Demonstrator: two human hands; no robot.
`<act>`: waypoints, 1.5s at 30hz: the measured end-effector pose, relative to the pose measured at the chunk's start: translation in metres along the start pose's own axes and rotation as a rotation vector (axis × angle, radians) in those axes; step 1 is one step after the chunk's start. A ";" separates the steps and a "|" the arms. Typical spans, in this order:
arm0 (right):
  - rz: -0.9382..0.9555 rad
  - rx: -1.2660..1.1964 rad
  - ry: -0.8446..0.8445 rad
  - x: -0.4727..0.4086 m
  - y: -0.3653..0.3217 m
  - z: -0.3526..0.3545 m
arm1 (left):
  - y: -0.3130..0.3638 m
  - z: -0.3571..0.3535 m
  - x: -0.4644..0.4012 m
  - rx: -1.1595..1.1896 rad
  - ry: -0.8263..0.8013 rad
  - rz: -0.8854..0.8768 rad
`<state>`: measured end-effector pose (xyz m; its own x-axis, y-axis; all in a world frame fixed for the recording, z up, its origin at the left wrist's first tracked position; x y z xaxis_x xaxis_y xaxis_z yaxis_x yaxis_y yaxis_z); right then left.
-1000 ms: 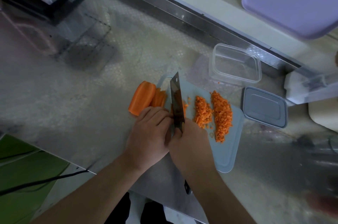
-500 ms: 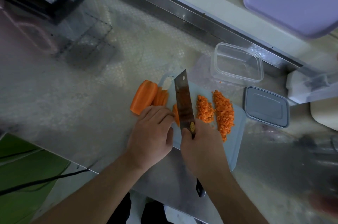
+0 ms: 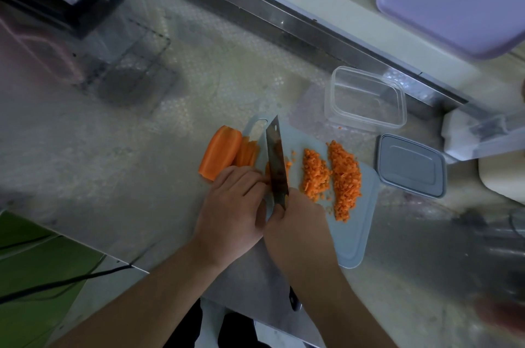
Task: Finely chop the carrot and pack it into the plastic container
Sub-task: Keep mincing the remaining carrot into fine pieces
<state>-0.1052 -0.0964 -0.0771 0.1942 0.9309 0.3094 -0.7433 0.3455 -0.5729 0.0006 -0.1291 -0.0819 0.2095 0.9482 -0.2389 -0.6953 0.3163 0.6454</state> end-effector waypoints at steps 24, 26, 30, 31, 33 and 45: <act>0.073 -0.031 0.051 0.000 0.014 -0.001 | -0.008 -0.005 0.003 0.017 -0.022 0.045; 0.053 -0.020 0.045 0.001 0.019 -0.001 | -0.008 -0.004 0.003 0.024 -0.009 0.054; 0.013 0.003 0.089 0.002 0.030 0.008 | -0.009 -0.004 0.002 0.020 -0.005 0.055; 0.005 0.004 0.105 0.001 0.032 0.011 | -0.009 -0.005 0.001 0.022 -0.004 0.055; 0.000 0.010 0.120 0.001 0.035 0.016 | -0.008 -0.004 0.001 0.029 -0.006 0.058; 0.048 -0.046 0.113 0.004 0.040 0.020 | -0.010 0.002 -0.004 -0.257 -0.098 0.128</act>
<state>-0.1473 -0.0811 -0.0835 0.2319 0.9530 0.1951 -0.7236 0.3030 -0.6201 0.0080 -0.1356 -0.0861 0.1654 0.9822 -0.0884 -0.8690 0.1876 0.4579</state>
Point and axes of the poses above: each hand's wrist, its own x-axis away from the middle knuckle, its own z-axis out of the back of the hand, y = z × x, the point moved 10 cm from there along -x, towards the middle knuckle, and after that the axes turned 14 degrees about z, right-handed, at the moved point
